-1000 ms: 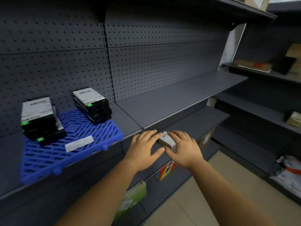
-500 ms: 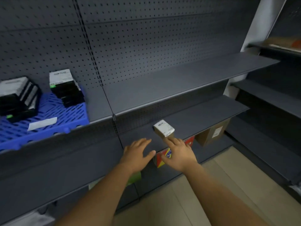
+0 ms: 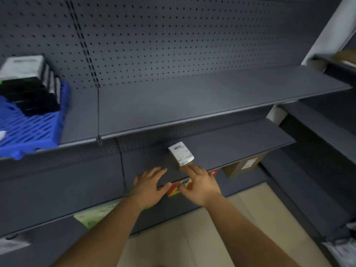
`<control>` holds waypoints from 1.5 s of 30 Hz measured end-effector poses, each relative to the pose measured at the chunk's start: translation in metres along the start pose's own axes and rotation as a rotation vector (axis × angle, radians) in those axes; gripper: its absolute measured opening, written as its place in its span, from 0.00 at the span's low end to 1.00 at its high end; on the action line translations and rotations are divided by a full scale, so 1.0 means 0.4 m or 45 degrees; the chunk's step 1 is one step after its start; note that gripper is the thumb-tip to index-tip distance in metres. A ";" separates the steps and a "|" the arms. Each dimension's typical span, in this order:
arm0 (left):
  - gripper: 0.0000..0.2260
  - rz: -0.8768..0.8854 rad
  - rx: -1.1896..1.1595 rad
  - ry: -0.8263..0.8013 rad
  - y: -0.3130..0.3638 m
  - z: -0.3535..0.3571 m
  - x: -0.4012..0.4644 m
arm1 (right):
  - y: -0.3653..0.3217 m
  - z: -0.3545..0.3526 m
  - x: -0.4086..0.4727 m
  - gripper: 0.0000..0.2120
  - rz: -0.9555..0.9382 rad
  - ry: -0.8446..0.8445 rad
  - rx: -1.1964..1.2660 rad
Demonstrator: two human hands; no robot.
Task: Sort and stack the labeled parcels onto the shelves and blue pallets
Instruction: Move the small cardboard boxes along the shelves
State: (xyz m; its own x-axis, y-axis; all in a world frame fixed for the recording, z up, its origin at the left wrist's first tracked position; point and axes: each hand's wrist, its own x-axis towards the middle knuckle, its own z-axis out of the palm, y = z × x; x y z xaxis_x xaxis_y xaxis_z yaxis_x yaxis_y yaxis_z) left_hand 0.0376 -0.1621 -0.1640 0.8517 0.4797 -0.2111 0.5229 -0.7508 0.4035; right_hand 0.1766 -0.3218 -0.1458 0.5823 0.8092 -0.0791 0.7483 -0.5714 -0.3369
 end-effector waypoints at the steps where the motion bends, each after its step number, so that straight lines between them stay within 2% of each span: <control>1: 0.28 -0.001 -0.014 -0.002 0.006 0.009 0.025 | 0.020 -0.005 0.020 0.33 -0.005 -0.007 -0.017; 5: 0.28 -0.022 -0.041 -0.013 0.022 0.028 0.120 | 0.092 -0.014 0.098 0.30 -0.016 -0.010 -0.026; 13: 0.30 -0.111 -0.074 0.001 0.059 0.098 0.215 | 0.215 0.037 0.212 0.36 -0.102 -0.033 0.011; 16: 0.33 -0.195 -0.097 0.018 0.082 0.149 0.253 | 0.269 0.072 0.268 0.38 -0.157 -0.059 0.038; 20: 0.39 -0.323 -0.112 0.106 0.133 0.224 0.300 | 0.342 0.120 0.329 0.35 -0.250 -0.047 0.090; 27: 0.32 -0.523 -0.166 0.162 0.186 0.278 0.393 | 0.435 0.177 0.451 0.35 -0.377 -0.195 0.041; 32: 0.28 -0.586 -0.172 0.206 0.164 0.296 0.431 | 0.444 0.216 0.519 0.31 -0.424 -0.166 0.041; 37: 0.31 -0.652 -0.178 0.234 0.107 0.329 0.465 | 0.416 0.285 0.580 0.34 -0.458 -0.171 -0.019; 45: 0.28 -0.645 -0.171 0.240 0.010 0.416 0.489 | 0.376 0.428 0.626 0.35 -0.362 -0.079 -0.155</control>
State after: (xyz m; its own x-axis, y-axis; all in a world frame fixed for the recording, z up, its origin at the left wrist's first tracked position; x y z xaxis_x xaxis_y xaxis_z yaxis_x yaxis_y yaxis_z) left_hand 0.2123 -0.1468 -0.3518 0.4671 0.8480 -0.2504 0.8460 -0.3462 0.4055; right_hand 0.3805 -0.1817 -0.3770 0.3261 0.9436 -0.0564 0.9132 -0.3299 -0.2392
